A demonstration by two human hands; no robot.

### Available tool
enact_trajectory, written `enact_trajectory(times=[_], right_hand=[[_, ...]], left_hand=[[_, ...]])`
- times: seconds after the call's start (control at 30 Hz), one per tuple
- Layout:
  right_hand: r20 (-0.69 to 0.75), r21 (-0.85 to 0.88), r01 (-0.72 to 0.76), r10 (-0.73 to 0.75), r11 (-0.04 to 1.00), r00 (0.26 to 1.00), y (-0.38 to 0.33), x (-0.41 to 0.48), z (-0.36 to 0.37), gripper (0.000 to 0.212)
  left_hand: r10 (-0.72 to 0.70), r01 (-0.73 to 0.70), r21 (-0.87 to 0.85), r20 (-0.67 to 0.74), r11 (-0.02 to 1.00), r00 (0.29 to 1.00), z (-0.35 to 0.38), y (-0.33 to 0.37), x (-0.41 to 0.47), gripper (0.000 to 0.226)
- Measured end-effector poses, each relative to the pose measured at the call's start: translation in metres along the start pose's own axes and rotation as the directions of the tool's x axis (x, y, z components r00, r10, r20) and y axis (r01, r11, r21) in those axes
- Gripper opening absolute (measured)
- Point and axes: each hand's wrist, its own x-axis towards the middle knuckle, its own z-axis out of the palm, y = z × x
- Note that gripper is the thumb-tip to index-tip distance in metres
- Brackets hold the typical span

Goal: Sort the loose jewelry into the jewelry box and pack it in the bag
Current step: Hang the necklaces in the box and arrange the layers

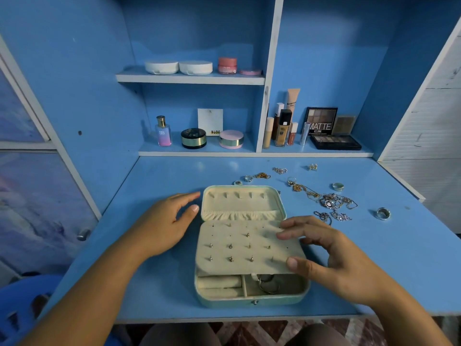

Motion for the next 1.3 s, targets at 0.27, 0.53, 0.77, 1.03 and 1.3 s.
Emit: enact_trajectory(times=[0.27,0.53,0.77,1.03,1.3], right_hand=[[-0.071,0.111,0.004,0.004,0.994,0.997,0.002,-0.005,0.013,0.048],[-0.140,0.165,0.024,0.000,0.986,0.990,0.006,-0.010,0.025,0.042],[-0.131,0.074,0.044,-0.034,0.996,0.991,0.005,-0.017,0.026,0.050],[-0.155,-0.083,0.040,-0.052,0.996,0.987,0.005,-0.020,0.027,0.051],[-0.131,-0.168,0.051,-0.073,0.985,0.989,0.000,-0.011,0.007,0.046]], left_hand=[[-0.023,0.028,0.192,-0.026,0.981,0.999,0.007,-0.015,-0.013,0.047],[-0.016,0.031,0.223,-0.066,0.974,0.998,0.011,-0.012,-0.014,0.046],[-0.010,0.027,0.213,-0.079,0.977,0.997,0.011,-0.012,-0.014,0.045],[-0.009,0.023,0.187,-0.072,0.982,0.997,0.011,-0.014,-0.013,0.043],[-0.003,0.017,0.162,-0.083,0.987,0.997,0.012,-0.017,-0.012,0.042]])
